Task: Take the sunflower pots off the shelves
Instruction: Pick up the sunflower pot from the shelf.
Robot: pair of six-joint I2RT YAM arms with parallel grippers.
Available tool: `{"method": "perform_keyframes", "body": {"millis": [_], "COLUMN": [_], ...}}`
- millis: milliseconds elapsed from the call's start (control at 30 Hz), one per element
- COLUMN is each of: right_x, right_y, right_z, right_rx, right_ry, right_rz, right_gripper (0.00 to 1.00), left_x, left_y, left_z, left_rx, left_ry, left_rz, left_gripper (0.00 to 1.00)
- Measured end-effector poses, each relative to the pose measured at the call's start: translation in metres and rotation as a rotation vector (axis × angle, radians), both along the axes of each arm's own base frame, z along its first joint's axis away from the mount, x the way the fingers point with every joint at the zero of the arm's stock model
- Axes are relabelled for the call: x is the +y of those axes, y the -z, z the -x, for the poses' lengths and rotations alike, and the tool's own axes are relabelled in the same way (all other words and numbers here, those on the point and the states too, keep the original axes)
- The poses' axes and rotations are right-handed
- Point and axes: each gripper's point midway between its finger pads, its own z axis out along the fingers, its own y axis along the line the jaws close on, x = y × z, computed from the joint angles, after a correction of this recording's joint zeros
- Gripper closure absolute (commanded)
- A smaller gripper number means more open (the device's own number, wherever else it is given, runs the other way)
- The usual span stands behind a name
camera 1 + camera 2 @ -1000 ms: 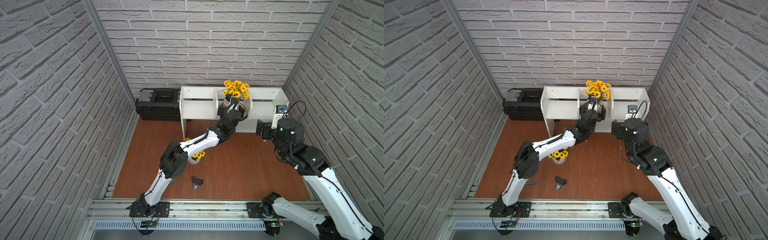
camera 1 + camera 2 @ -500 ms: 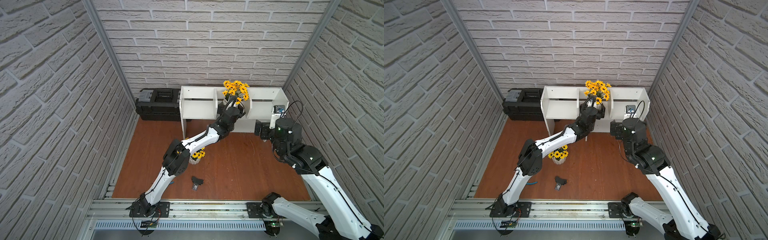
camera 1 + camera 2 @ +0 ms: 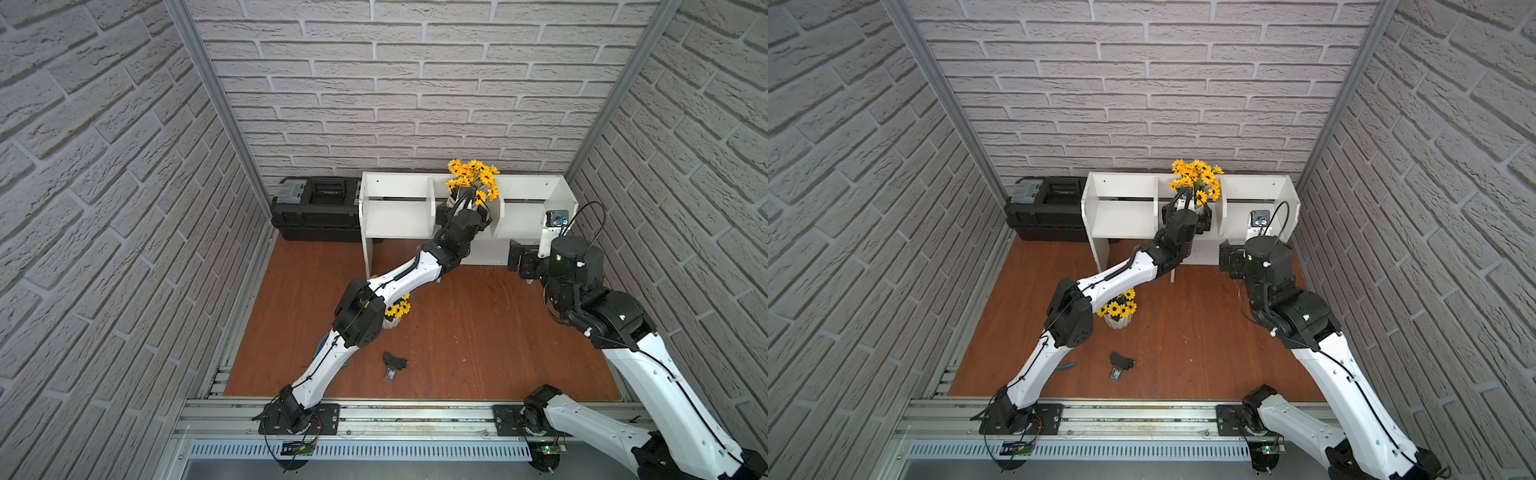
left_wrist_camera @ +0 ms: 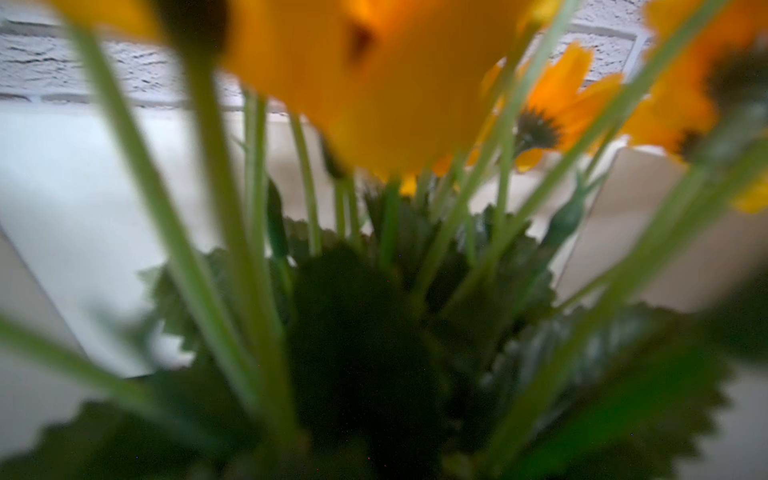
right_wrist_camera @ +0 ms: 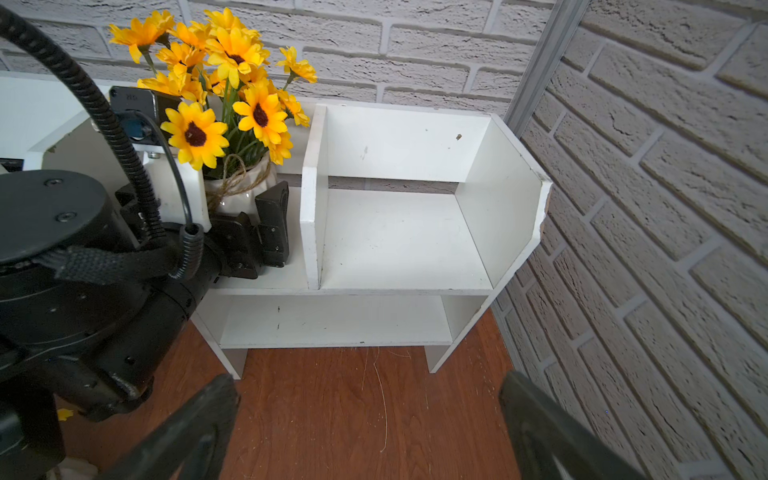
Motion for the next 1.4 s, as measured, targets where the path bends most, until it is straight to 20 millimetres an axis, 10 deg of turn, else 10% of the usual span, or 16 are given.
{"method": "perform_keyframes", "body": {"millis": [467,1067,1400], "right_x": [0.002,-0.019,-0.032], "right_y": [0.004,0.03,0.065], "right_z": [0.0,0.001,0.013], "right_rx": [0.008,0.041,0.066], "right_ry": [-0.014,0.106,0.167], "right_rz": [0.002,0.072,0.066], "right_gripper": [0.0,0.01,0.39], "left_x": [-0.001,-0.005,-0.008], "left_y": [0.0,-0.002,-0.005], "left_z": [0.0,0.006,0.021], "left_rx": [0.004,0.026,0.055], "left_ry": [0.007,0.056,0.106], "left_rz": [-0.005,-0.044,-0.106], "left_gripper": [0.56,0.86,0.87]}}
